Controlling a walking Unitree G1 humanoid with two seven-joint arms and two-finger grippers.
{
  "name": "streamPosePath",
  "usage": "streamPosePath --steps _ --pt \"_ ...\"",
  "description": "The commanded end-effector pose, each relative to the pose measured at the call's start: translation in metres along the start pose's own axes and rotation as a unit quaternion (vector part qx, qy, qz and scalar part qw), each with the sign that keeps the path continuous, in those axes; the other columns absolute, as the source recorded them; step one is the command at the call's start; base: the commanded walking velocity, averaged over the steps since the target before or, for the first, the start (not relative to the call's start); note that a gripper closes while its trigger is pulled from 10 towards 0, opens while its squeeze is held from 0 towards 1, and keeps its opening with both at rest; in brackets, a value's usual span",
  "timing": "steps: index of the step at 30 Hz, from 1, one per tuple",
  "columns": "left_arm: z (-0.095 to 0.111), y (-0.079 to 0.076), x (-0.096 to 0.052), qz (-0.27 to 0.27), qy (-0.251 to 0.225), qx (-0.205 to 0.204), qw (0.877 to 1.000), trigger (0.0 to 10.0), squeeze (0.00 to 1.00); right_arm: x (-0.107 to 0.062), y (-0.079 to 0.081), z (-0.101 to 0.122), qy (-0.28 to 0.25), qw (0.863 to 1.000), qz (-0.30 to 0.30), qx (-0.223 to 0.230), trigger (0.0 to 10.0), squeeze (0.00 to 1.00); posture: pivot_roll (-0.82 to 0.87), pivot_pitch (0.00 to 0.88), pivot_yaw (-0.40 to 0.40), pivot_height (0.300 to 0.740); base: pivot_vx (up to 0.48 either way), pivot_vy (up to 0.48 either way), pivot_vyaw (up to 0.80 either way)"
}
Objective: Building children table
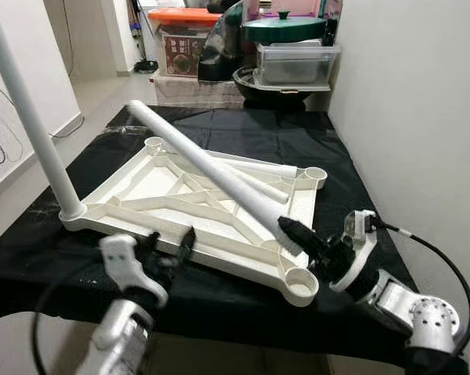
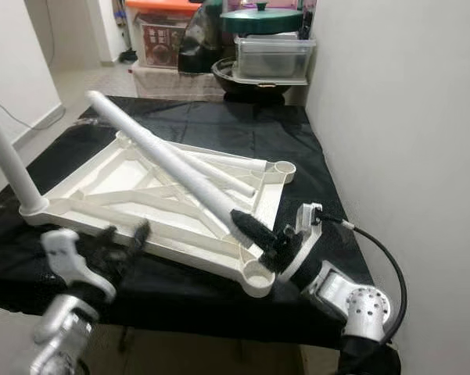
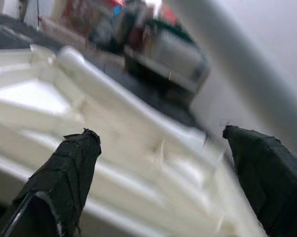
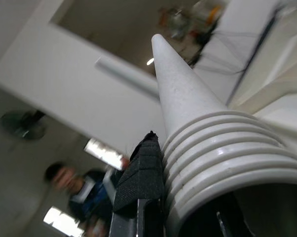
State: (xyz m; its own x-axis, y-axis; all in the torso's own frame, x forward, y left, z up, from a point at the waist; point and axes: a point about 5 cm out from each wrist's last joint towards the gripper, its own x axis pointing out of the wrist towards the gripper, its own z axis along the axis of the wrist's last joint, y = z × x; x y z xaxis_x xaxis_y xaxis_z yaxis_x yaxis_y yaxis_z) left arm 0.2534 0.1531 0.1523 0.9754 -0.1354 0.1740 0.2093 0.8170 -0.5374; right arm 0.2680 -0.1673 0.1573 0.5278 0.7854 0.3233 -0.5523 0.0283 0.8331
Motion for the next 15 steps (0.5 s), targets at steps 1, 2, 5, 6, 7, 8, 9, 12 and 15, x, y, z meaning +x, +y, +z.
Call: streamPosePath --steps 1,2,5,6,7,8,9,12,15 --pt "0.0 0.002 -0.002 0.006 0.002 -0.027 1.0 10.0 1.0 0.003 0.007 0.0 0.009 1.0 0.023 -0.008 0.0 0.0 0.07 0.0 -0.05 0.74 0.0 0.0 0.0" --pt "0.009 0.001 0.0 -0.011 -0.012 -0.06 0.998 10.0 1.0 0.002 0.009 -0.002 0.012 0.999 0.037 -0.002 0.0 0.0 0.08 0.0 -0.053 0.74 0.0 0.0 0.0" --pt "0.024 -0.002 0.001 -0.045 -0.034 -0.121 0.991 10.0 1.0 0.0 0.013 -0.006 0.016 0.998 0.063 0.012 0.0 0.0 0.08 0.0 -0.053 0.74 0.0 0.0 0.0" --pt "0.024 -0.002 0.001 -0.045 -0.034 -0.121 0.991 10.0 1.0 0.0 0.013 -0.006 0.016 0.998 0.063 0.012 0.0 0.0 0.08 0.0 -0.053 0.74 0.0 0.0 0.0" --pt "0.028 -0.004 0.001 -0.062 -0.039 -0.144 0.987 10.0 0.0 0.0 0.014 -0.008 0.027 0.997 0.064 0.012 0.0 0.0 0.08 0.0 -0.05 0.74 0.0 0.0 0.0" --pt "0.028 -0.004 0.001 -0.062 -0.039 -0.144 0.987 10.0 0.0 0.0 0.014 -0.008 0.027 0.997 0.064 0.012 0.0 0.0 0.08 0.0 -0.05 0.74 0.0 0.0 0.0" --pt "0.031 -0.006 0.0 -0.076 -0.041 -0.163 0.983 10.0 0.0 0.0 0.014 -0.011 0.041 0.997 0.064 0.011 0.0 0.0 0.08 0.0 -0.052 0.74 0.0 0.0 0.0" --pt "0.036 -0.014 -0.001 -0.112 -0.043 -0.196 0.973 10.0 0.0 0.0 0.018 -0.021 0.082 0.994 0.075 0.007 0.0 0.0 0.08 0.0 -0.051 0.74 0.0 0.0 0.0" --pt "0.037 -0.02 -0.003 -0.141 -0.035 -0.203 0.968 10.0 0.0 0.0 0.018 -0.026 0.097 0.992 0.075 0.007 0.0 0.0 0.08 0.0 -0.051 0.74 0.0 0.0 0.0"
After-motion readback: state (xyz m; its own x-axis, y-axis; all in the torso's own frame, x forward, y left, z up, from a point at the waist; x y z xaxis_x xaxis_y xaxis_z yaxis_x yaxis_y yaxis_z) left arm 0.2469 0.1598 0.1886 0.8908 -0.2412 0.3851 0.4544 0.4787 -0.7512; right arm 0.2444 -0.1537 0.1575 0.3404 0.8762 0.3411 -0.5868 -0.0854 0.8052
